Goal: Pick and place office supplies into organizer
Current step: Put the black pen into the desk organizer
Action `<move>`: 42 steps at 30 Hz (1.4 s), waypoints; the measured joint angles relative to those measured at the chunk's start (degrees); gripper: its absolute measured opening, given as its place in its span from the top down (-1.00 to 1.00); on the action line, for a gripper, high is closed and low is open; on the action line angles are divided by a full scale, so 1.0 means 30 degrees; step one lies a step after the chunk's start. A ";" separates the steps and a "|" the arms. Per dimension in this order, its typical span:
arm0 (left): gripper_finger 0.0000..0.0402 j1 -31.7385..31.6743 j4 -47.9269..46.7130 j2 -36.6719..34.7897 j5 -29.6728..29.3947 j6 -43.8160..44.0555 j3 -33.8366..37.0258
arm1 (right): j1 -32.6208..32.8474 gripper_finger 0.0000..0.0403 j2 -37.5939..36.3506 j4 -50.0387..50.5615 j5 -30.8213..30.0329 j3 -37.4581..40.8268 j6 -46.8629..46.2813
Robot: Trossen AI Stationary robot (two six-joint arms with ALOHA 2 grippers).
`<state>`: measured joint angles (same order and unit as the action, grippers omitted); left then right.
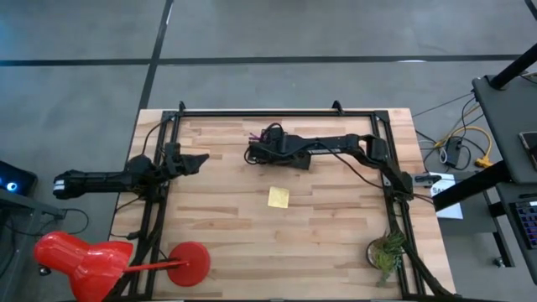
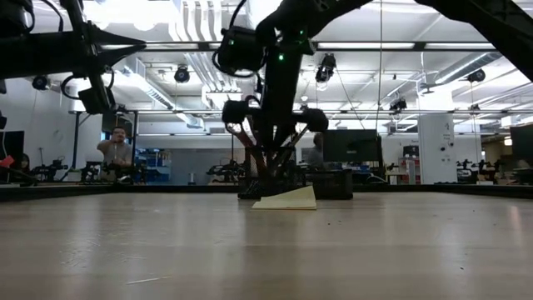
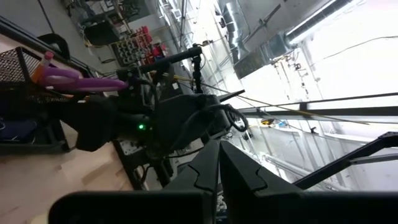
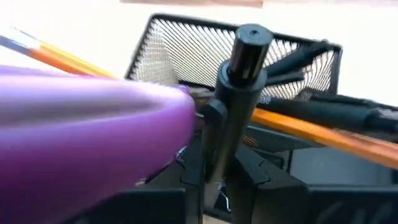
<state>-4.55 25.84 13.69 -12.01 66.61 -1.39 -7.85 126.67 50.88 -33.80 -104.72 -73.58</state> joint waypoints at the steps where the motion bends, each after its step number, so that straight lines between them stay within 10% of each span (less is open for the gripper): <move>1: 1.00 0.0006 0.0077 0.0003 0.0000 0.0002 0.0000 | 0.0045 0.85 -0.0112 0.0003 -0.0011 -0.0069 0.0116; 21: 1.00 -0.0002 0.1280 -0.0080 0.0000 0.0000 -0.0022 | 0.0948 0.86 -0.0603 0.5508 -0.6939 -0.6954 0.3727; 42: 1.00 0.0002 0.1246 -0.0277 -0.0015 -0.2958 -0.0022 | -0.0156 0.86 -0.0588 -0.1132 -0.5461 -0.1544 0.4956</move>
<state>-4.55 29.58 12.86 -12.05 57.74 -1.45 -8.31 124.90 47.49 -50.19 -109.35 -58.71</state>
